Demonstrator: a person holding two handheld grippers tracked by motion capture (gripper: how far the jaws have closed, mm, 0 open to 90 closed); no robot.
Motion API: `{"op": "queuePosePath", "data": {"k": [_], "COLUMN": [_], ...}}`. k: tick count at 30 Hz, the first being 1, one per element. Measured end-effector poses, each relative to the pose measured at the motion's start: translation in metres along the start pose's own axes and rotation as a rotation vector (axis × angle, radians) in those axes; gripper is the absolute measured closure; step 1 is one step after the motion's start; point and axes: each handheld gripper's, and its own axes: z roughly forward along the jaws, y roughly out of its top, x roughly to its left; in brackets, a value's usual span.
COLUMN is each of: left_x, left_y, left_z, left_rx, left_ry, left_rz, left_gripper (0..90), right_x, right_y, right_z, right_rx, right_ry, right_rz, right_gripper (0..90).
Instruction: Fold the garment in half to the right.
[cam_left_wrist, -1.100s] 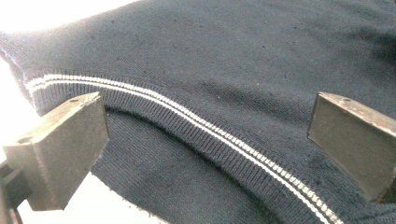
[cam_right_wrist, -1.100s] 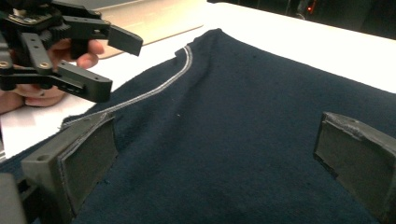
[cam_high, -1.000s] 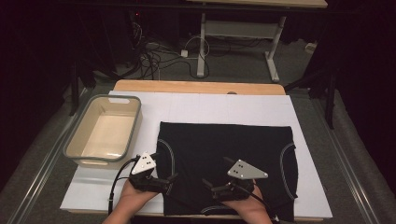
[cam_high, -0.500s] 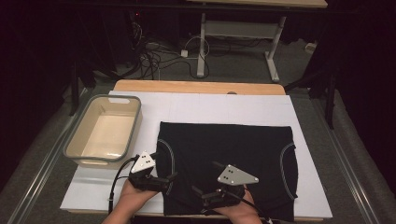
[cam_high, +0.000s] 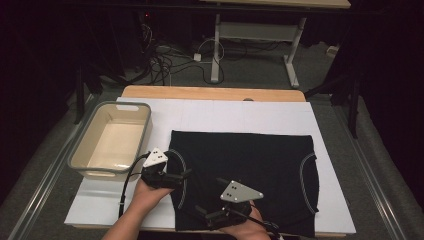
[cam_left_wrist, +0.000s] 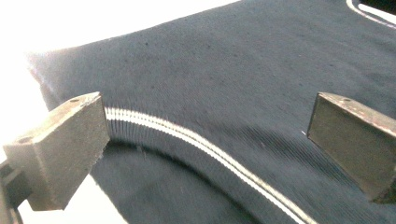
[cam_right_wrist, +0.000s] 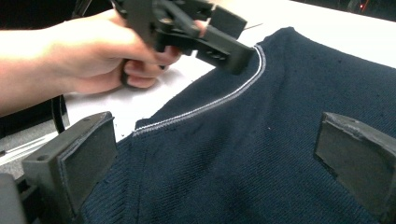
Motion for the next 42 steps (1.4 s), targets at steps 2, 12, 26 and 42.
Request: {"op": "queuePosePath", "data": {"k": [2, 12, 26, 42], "left_x": [0.002, 0.021, 0.026, 0.043], "left_y": [0.006, 0.025, 0.046, 0.076], "left_z": [0.004, 0.020, 0.031, 0.059], "left_rx": [-0.002, 0.014, 0.033, 0.078], "left_ry": [-0.013, 0.000, 0.012, 0.030], "left_rz": [-0.017, -0.047, -0.050, -0.036], "left_gripper": [0.0, 0.0, 0.0, 0.0], "right_x": [0.000, -0.006, -0.010, -0.022], "right_y": [0.001, 0.000, -0.002, -0.002], "right_z": [0.000, -0.004, -0.016, -0.028], "right_rx": [0.003, -0.010, -0.023, -0.048], "right_ry": [0.001, 0.004, -0.020, -0.036], "right_rz": [0.001, 0.019, 0.030, 0.037], "right_gripper": [0.3, 0.3, 0.3, 0.3]}}
